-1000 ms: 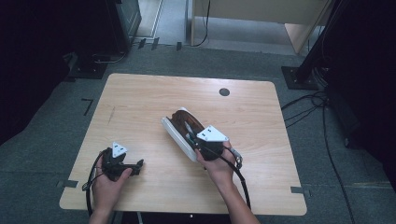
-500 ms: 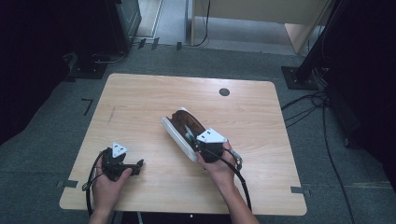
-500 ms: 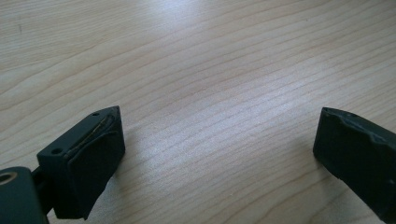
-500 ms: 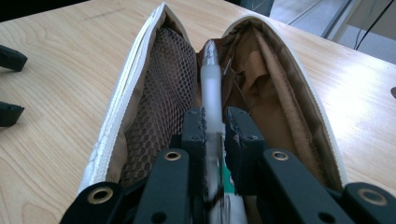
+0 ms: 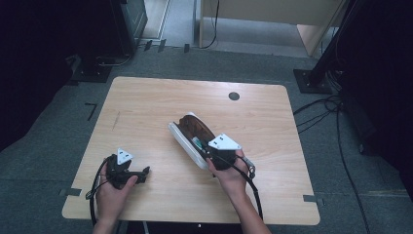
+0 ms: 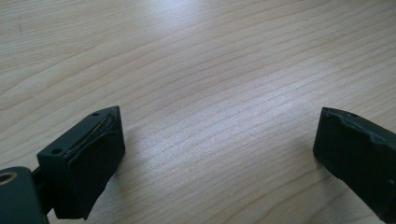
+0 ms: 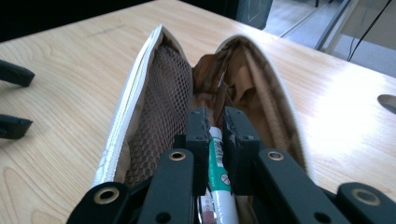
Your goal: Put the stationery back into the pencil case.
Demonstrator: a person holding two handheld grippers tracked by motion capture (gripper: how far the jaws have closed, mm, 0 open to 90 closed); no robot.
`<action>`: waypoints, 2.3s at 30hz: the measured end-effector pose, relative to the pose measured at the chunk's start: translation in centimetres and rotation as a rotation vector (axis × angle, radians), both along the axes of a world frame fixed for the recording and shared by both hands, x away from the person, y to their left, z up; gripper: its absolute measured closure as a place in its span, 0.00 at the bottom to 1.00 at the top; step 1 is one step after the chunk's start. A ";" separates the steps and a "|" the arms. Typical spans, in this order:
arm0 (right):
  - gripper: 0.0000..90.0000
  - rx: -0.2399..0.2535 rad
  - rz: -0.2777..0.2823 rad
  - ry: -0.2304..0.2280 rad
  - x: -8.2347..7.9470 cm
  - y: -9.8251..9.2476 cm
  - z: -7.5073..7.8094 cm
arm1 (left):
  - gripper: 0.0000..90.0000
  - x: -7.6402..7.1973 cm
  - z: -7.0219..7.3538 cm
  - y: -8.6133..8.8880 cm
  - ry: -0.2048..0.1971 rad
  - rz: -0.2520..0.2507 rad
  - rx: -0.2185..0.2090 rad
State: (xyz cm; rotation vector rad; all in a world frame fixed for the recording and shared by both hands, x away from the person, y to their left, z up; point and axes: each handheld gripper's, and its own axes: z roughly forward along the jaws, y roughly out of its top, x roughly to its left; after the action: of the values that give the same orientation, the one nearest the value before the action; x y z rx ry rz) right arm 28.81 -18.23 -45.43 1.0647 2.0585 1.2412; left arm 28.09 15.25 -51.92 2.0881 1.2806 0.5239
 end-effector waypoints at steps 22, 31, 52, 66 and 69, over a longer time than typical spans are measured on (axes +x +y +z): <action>0.77 0.099 -0.013 -0.018 -1.6 -4.4 2.5 | 0.02 0.0 0.0 0.0 0.001 -0.001 0.001; 0.69 0.096 -0.061 -0.040 -2.3 -7.2 2.5 | 0.02 0.0 0.0 0.0 0.001 -0.002 0.003; 0.16 0.052 -0.255 0.082 -3.3 -12.7 0.7 | 0.03 0.0 0.0 0.0 0.002 -0.002 0.003; 0.16 0.006 -0.288 0.143 -4.1 -15.7 -1.5 | 0.02 0.0 0.0 0.0 0.002 -0.002 0.004; 0.16 0.001 -0.296 0.157 -4.4 -16.2 -1.9 | 0.02 0.0 0.0 0.0 0.002 -0.002 0.003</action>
State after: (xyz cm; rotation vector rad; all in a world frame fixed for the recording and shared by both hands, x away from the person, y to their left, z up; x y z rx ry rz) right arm 24.43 -34.40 -47.34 1.4466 1.9216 1.0375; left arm 28.10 15.23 -51.90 2.0926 1.2792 0.5239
